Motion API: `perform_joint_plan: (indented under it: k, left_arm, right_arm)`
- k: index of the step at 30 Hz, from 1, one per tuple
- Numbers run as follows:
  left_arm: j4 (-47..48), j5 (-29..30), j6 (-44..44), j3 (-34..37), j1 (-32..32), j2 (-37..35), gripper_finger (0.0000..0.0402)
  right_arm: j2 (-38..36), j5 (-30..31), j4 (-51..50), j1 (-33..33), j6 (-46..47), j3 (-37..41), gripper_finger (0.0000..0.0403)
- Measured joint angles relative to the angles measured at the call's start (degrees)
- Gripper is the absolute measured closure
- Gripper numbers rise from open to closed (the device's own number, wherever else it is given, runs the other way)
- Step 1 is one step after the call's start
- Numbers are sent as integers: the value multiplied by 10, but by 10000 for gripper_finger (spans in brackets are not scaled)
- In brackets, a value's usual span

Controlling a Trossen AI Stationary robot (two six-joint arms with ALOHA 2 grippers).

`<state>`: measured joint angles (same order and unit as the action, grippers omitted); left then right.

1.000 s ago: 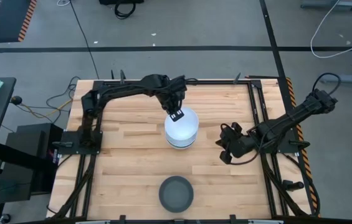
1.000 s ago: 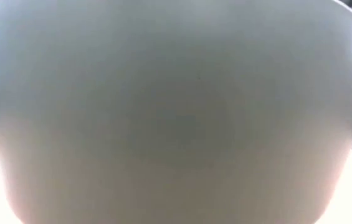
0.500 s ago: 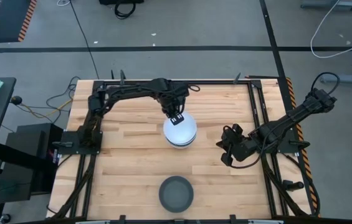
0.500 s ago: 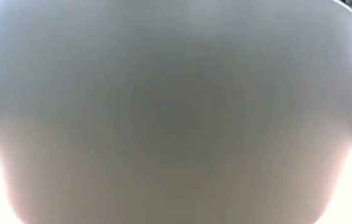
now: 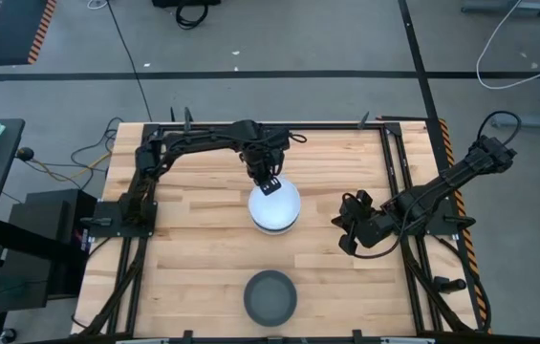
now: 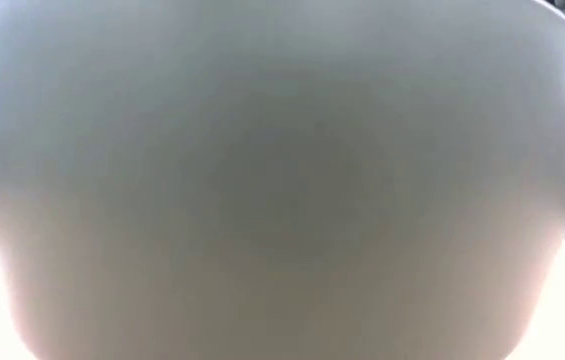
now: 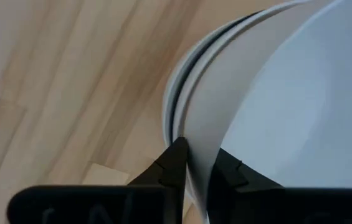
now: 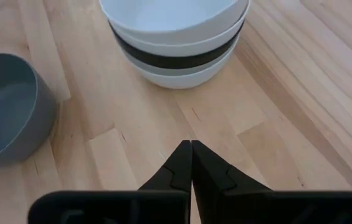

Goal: Nest bowls inside each other
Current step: Stack the bottom white bowl on top of the top white bowl, then stack the dark gray bowl on top of the stacked bowls

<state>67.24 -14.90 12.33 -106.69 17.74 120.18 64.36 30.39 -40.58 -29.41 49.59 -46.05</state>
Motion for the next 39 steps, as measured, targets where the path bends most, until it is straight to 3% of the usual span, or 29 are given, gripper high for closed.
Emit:
perform_joint_plan:
  k: [13,19,23,29,35,39]
  left_arm:
    - [-4,-1,5,-7,0,-8,298]
    - [34,0,1,-75,-7,-10,279]
    - [106,9,-1,-137,-30,-10,274]
    - [228,125,1,-185,-109,-16,282]
    - [230,172,23,-163,-195,-51,283]
    - [230,235,68,-123,-251,-92,284]
  right_arm:
    - [0,7,0,0,-2,0,389]
    - [0,7,0,0,-2,0,389]
    - [0,7,0,0,-2,0,388]
    - [0,7,7,-1,2,0,390]
    - [0,7,53,-15,-16,1,387]
    - [3,7,89,-33,-35,1,387]
